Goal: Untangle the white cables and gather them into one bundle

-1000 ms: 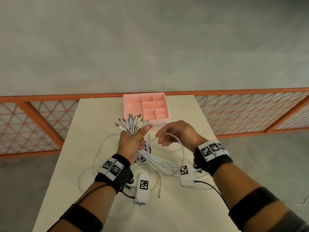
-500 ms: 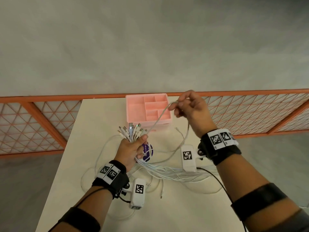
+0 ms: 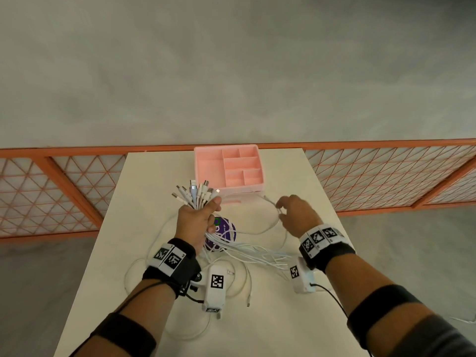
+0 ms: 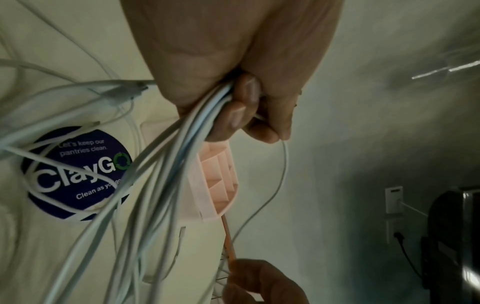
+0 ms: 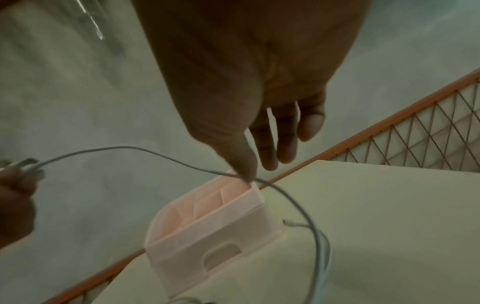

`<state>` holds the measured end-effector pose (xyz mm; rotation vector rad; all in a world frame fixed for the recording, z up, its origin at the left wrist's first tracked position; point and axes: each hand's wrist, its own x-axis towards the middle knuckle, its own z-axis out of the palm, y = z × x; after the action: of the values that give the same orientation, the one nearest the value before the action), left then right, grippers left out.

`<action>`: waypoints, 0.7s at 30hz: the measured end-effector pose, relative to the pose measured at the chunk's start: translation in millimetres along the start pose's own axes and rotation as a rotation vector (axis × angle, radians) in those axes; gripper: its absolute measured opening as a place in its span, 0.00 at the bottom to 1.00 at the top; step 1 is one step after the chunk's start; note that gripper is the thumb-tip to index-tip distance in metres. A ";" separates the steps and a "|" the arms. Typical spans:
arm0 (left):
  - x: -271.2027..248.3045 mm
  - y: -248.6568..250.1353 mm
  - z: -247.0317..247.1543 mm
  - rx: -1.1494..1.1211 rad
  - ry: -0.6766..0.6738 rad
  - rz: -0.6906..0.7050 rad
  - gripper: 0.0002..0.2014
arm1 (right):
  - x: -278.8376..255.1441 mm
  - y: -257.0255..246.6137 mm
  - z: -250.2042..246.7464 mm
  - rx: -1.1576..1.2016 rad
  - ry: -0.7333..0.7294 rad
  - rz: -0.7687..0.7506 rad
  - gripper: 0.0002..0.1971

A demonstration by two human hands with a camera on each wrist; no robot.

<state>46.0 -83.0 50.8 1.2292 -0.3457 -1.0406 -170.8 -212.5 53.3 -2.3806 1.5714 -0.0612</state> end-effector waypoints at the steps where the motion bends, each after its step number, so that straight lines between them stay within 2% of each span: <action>1: 0.7 -2.1 2.3 0.049 0.005 0.013 0.12 | -2.2 -3.9 3.2 0.035 -0.028 -0.010 0.15; 3: 0.6 -6.5 6.9 0.144 0.008 0.021 0.13 | -6.9 -17.0 1.7 0.226 0.045 -0.095 0.20; 5: -1.2 -10.0 11.2 0.198 -0.013 0.017 0.14 | -12.4 -37.7 -6.3 0.379 0.107 -0.286 0.22; 7: -2.6 -12.3 13.4 0.215 -0.052 0.006 0.14 | -17.2 -59.3 -12.0 0.379 0.053 -0.445 0.18; 8: -3.0 -12.9 13.2 0.214 -0.070 0.001 0.14 | -17.5 -67.0 -13.6 0.352 0.011 -0.464 0.13; 9: -3.4 -12.8 11.9 0.210 -0.086 -0.003 0.14 | -17.2 -72.4 -17.1 0.324 -0.029 -0.457 0.10; 11: -3.4 -12.7 6.3 0.184 -0.106 -0.020 0.14 | -14.0 -75.7 -27.2 0.325 -0.084 -0.434 0.09; 13: -2.7 -11.3 -2.3 0.116 -0.098 -0.049 0.13 | -10.1 -74.7 -43.4 0.449 -0.059 -0.396 0.09; 16: -2.7 -12.0 -15.9 0.029 -0.045 -0.118 0.09 | 1.5 -59.5 -71.1 0.722 0.150 -0.235 0.07; 21: -6.8 -22.1 -29.6 0.033 -0.012 -0.205 0.07 | 18.0 -7.8 -108.8 0.946 0.542 0.048 0.08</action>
<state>53.5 -59.1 22.7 1.3088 -0.2504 -1.2218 -177.4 -249.2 157.3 -1.6110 1.3239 -1.2226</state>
